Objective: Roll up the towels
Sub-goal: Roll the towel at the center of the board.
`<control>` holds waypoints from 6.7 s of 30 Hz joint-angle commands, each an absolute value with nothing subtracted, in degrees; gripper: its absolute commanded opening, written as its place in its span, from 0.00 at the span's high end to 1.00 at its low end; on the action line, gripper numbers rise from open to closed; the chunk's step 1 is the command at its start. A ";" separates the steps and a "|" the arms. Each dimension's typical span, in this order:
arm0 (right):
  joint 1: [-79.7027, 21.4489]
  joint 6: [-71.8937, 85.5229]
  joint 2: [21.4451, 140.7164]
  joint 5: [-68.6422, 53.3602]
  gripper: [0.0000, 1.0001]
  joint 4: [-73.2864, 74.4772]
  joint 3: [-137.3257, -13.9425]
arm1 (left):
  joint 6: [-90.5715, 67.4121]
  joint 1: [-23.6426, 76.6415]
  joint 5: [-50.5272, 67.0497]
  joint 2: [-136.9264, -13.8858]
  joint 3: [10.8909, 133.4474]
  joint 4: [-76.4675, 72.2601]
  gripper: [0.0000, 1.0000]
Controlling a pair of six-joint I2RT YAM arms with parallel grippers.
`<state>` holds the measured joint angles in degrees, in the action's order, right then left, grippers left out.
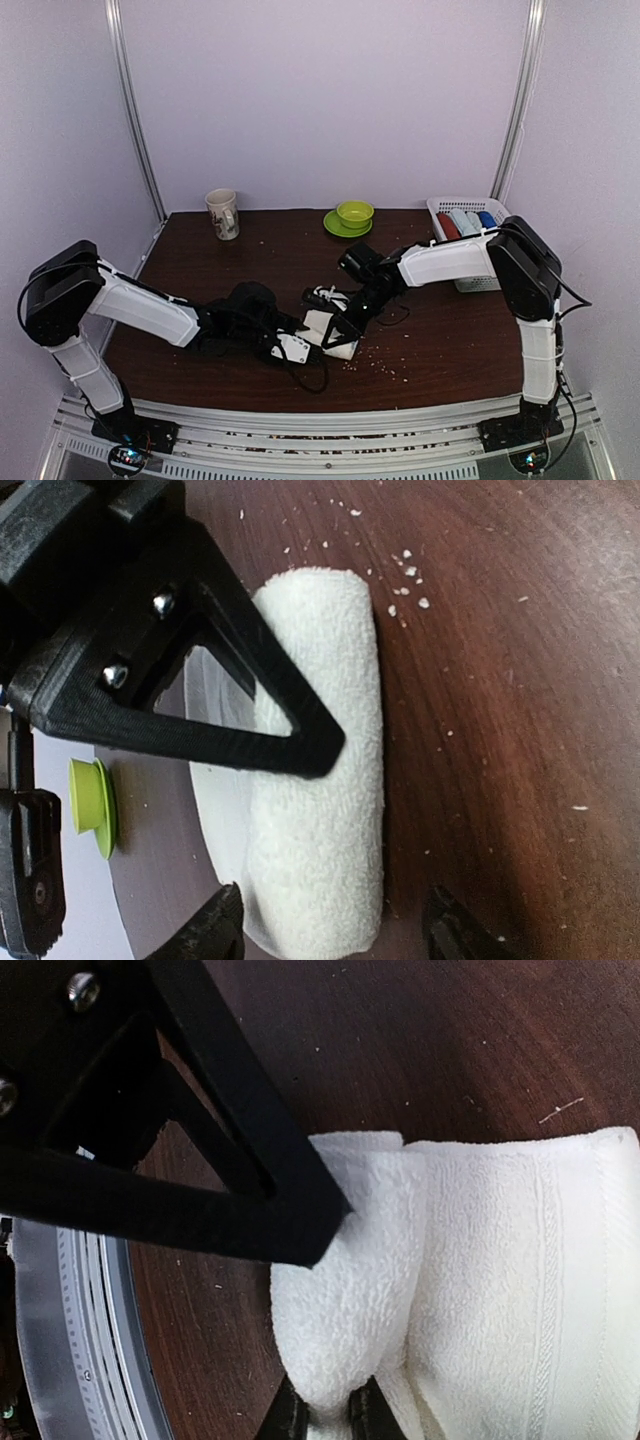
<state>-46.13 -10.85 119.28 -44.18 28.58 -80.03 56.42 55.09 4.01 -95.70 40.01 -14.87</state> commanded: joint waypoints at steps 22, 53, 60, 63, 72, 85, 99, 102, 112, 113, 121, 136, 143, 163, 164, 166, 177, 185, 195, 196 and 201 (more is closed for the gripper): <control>-44.37 -14.27 121.08 -40.13 0.74 37.22 -79.79 | 53.27 55.63 3.50 -106.09 51.34 -0.59 1.00; -71.52 -9.62 64.69 15.60 0.27 14.13 -38.30 | 39.62 53.39 17.55 -124.61 85.02 52.73 1.00; -79.96 -13.47 76.00 26.28 0.27 9.67 -39.71 | 39.81 51.92 20.39 -129.10 90.45 58.00 1.00; -80.58 -14.52 82.40 30.95 0.27 6.54 -42.19 | 40.31 51.69 21.16 -130.58 92.06 59.75 1.00; -80.76 -21.33 102.50 42.37 0.26 1.41 -52.24 | 41.54 51.35 22.06 -133.30 94.63 62.66 1.00; -75.34 -25.55 110.62 39.97 0.31 1.20 -56.96 | 43.03 51.26 21.97 -133.82 94.49 63.37 1.00; -71.84 -21.85 110.88 21.40 0.88 10.41 -59.74 | 41.75 47.93 21.56 -129.58 95.43 60.57 0.64; -70.42 -20.32 110.40 17.16 0.90 11.57 -59.74 | 41.62 45.76 21.47 -125.99 94.81 58.91 0.41; -65.14 -15.97 111.09 0.67 0.91 16.21 -63.02 | 39.38 39.85 16.73 -105.88 75.65 34.74 0.10; -64.54 -15.70 111.41 -0.97 0.91 16.93 -63.61 | 39.29 39.61 16.65 -103.81 73.02 31.37 0.10; -58.21 -12.69 114.66 -16.42 0.90 24.30 -68.53 | 45.89 39.20 19.51 -92.20 56.71 13.11 0.10; -50.92 -12.11 124.35 -32.36 0.88 37.60 -81.99 | 56.57 47.81 11.93 -87.18 40.27 -7.79 0.21; -48.90 -12.92 127.88 -38.17 0.88 41.21 -85.58 | 55.38 52.82 2.45 -92.27 39.96 -15.85 0.29; -46.77 -14.68 133.23 -46.29 0.83 46.19 -91.32 | 58.22 57.57 -5.36 -101.78 40.54 -22.12 0.88; -46.78 -14.68 133.17 -46.17 0.82 46.20 -91.32 | 58.12 57.57 -5.36 -101.96 40.74 -21.62 0.94; -46.70 -14.69 132.58 -45.92 0.77 45.96 -91.31 | 58.02 57.59 -4.80 -102.32 41.36 -19.90 1.00; -43.28 -9.35 117.98 -41.15 0.41 37.42 -83.86 | 60.17 56.12 7.88 -104.14 51.01 6.24 1.00; -40.04 -5.41 112.24 -40.25 0.33 33.97 -79.42 | 63.69 54.89 9.96 -107.63 57.29 18.94 1.00; -39.53 -5.21 118.97 -44.44 0.30 34.65 -80.49 | 65.67 52.98 12.75 -113.28 67.60 30.55 1.00; -39.61 -5.00 119.29 -45.08 0.30 34.35 -80.24 | 65.60 52.77 12.75 -113.75 68.11 30.95 1.00; -40.85 -5.42 121.02 -46.52 0.31 35.85 -81.21 | 65.23 51.81 14.00 -116.42 71.45 34.06 1.00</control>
